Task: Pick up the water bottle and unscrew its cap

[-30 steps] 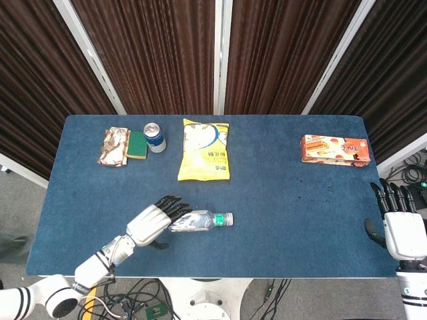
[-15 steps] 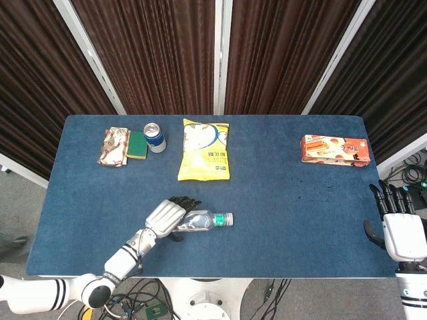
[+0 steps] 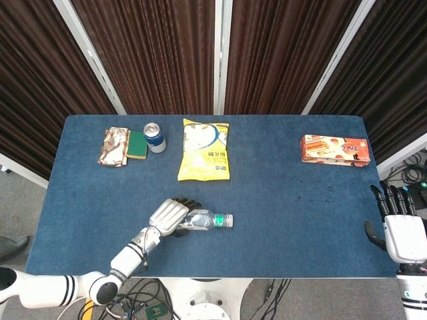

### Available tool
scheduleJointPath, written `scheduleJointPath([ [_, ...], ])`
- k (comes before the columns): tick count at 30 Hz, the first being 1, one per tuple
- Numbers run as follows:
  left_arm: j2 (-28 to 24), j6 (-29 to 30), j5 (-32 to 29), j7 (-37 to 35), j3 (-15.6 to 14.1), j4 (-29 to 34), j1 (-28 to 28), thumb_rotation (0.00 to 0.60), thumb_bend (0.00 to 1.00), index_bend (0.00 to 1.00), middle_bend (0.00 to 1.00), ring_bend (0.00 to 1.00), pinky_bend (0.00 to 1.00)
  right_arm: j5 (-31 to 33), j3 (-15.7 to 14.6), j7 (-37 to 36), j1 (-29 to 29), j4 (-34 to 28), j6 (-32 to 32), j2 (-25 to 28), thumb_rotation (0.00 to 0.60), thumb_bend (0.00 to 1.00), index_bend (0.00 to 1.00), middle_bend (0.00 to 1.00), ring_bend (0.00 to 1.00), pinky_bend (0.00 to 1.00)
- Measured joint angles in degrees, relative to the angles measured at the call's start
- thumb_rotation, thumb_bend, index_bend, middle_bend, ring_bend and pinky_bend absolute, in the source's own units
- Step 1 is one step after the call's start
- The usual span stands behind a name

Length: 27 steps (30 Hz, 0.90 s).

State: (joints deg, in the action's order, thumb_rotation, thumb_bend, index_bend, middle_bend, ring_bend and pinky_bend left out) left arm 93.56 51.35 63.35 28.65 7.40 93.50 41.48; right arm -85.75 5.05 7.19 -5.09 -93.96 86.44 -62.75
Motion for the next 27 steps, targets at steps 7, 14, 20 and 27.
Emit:
scheduleJointPath([
  [7, -0.60, 0.47, 1.00, -2.32, -0.57, -0.02, 0.09, 0.600, 0.34, 0.36, 0.36, 0.35, 0.45, -0.42, 0.11, 0.11, -0.41, -0.73, -0.37, 0.21, 0.600, 0.32, 0.00, 0.02, 0.00, 0.00],
  [14, -1.55, 2.40, 7.59, -13.93, -0.57, -0.61, -1.26, 0.600, 0.34, 0.38, 0.40, 0.36, 0.45, -1.11, 0.22, -2.18, -2.99, -4.99, -4.96, 3.10, 0.600, 0.32, 0.00, 0.03, 0.00, 0.00],
  [20, -0.43, 8.01, 18.07, -31.41, -0.95, -5.10, -2.78, 0.600, 0.33, 0.38, 0.41, 0.36, 0.44, -2.31, 0.91, -4.72, -8.45, -10.00, -12.88, 5.75, 0.600, 0.25, 0.05, 0.05, 0.00, 0.00],
  [27, 3.06, 13.26, 25.24, -39.30, -1.02, -11.37, -2.98, 0.600, 0.32, 0.38, 0.41, 0.36, 0.43, -1.39, 2.70, -7.37, -17.14, -14.98, -24.70, 6.76, 0.600, 0.17, 0.14, 0.05, 0.00, 0.00],
])
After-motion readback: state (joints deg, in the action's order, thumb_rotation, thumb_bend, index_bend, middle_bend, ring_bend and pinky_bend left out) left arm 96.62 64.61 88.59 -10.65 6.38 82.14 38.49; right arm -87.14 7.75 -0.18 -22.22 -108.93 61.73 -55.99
